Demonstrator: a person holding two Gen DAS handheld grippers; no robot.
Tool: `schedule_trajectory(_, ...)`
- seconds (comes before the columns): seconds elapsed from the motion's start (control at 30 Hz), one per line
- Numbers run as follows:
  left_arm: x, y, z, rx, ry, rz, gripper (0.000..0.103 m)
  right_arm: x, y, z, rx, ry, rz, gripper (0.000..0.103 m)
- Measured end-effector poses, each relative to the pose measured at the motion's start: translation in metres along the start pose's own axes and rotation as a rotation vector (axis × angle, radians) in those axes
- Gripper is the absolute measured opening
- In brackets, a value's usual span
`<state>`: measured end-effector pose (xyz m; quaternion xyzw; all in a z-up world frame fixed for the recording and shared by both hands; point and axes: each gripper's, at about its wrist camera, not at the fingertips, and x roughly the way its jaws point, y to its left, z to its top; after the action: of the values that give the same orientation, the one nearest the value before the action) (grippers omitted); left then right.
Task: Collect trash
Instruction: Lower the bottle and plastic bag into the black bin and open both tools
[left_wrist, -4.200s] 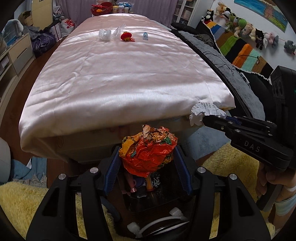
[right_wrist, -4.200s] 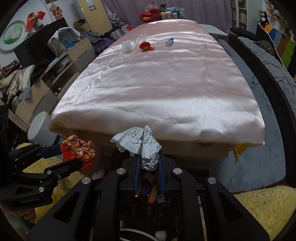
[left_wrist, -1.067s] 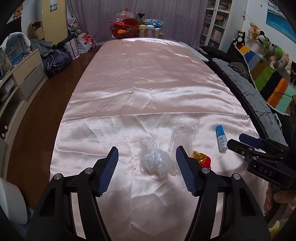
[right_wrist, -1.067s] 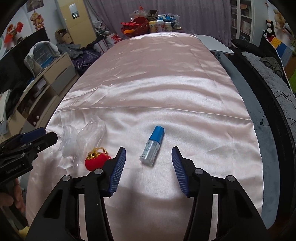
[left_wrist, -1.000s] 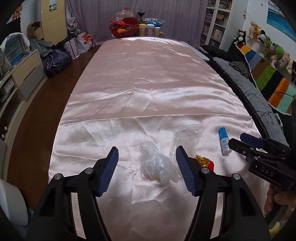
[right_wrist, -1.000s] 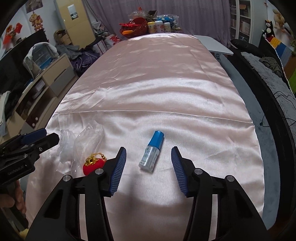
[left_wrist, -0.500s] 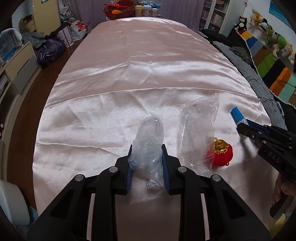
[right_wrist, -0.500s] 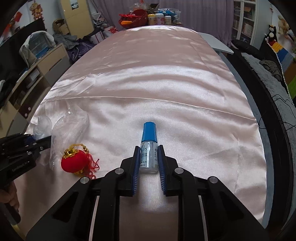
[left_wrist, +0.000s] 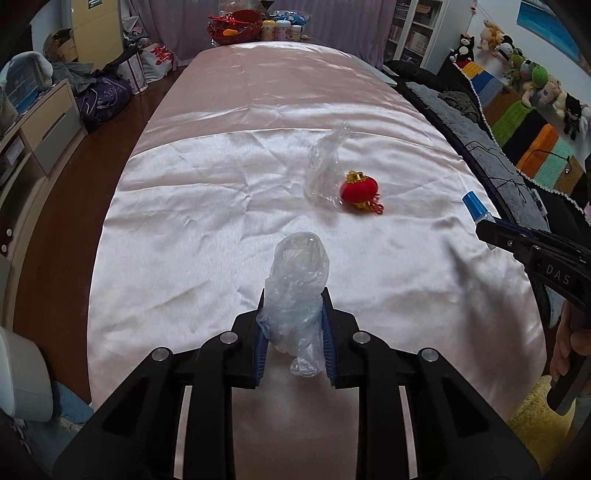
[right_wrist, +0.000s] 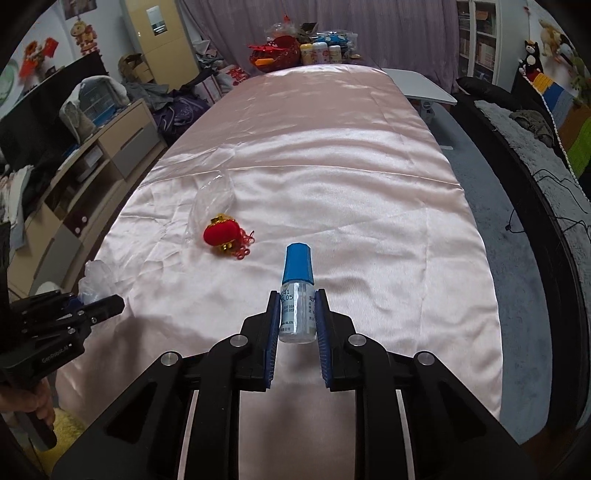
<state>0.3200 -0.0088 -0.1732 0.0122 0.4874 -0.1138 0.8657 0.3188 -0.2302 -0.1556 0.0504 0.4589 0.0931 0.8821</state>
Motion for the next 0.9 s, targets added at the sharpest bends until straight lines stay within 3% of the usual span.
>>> schedule_trajectory(0.47,-0.108,-0.045,-0.097,0.039,-0.094,-0.071,0.023,-0.085,0.031,-0.098,-0.046,-0.012,0.031,0.020)
schedule_trajectory(0.63,-0.114,-0.055,-0.137,0.053,-0.070,-0.091,0.023,-0.093,0.038,-0.133,-0.051,0.019,0.072,0.020)
schedule_trajectory(0.9,-0.088,-0.068,-0.200,0.048,0.027,-0.135,0.023,-0.090,0.051,-0.191,-0.081,0.106,0.089,0.020)
